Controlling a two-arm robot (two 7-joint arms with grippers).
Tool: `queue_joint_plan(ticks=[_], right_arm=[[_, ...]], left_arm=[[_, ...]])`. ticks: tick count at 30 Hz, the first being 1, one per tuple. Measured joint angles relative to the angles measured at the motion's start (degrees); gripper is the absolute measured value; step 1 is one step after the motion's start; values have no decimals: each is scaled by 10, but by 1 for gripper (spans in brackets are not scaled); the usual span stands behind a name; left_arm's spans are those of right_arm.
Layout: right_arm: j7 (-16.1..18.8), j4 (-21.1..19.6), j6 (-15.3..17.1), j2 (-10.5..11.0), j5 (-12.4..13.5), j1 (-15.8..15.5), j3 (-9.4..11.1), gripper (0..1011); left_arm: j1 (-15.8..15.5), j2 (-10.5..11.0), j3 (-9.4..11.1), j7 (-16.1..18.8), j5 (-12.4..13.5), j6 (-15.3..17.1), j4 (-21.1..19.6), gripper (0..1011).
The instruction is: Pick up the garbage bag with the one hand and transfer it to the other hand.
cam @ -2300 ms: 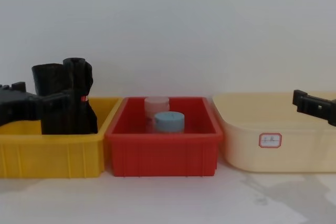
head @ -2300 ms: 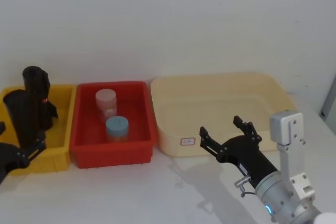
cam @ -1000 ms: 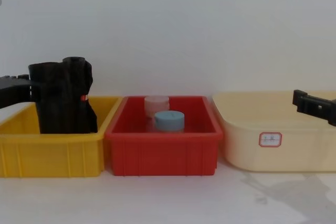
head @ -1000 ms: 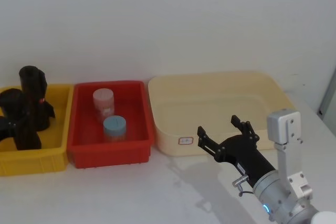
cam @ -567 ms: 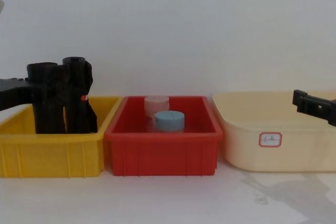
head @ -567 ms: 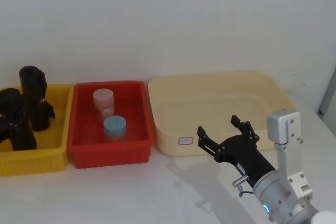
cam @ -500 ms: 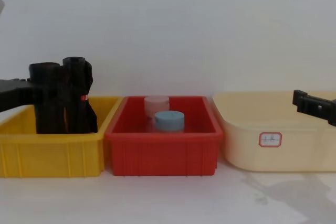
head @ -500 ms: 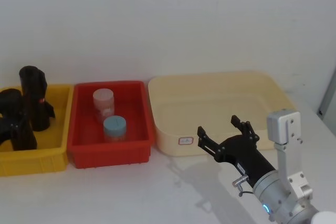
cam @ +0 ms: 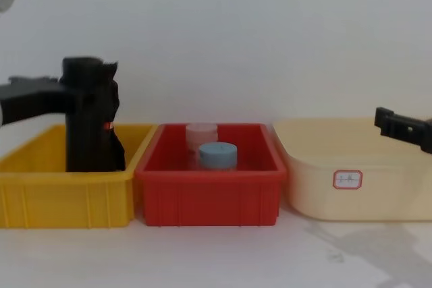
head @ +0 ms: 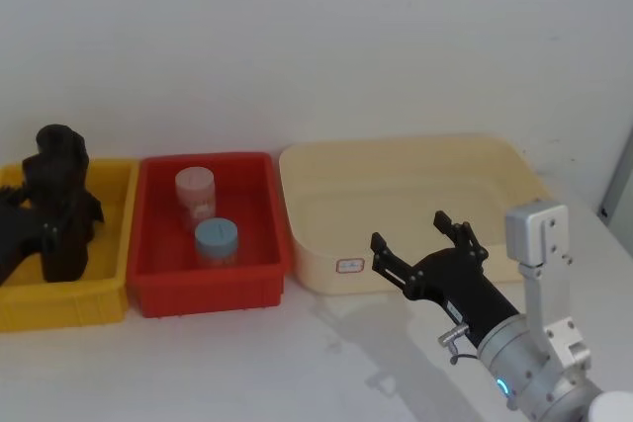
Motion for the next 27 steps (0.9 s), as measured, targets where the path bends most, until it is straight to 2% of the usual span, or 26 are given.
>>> queue_joint_plan(ticks=[8, 17, 21, 27], right_arm=[[36, -1, -4, 11, 14, 16, 2, 1000], [96, -4, 0, 34, 35, 36, -1, 1001], [124, -5, 5, 46, 45, 44, -5, 1000], [169, -5, 13, 65, 60, 56, -15, 1000]], left_arm=[[-22, 9, 9, -23, 15, 6, -35, 472], [-51, 17, 16, -53, 22, 18, -73, 472], [-58, 16, 17, -67, 18, 24, -82, 472], [-63, 10, 23, -91, -1, 36, -87, 472]])
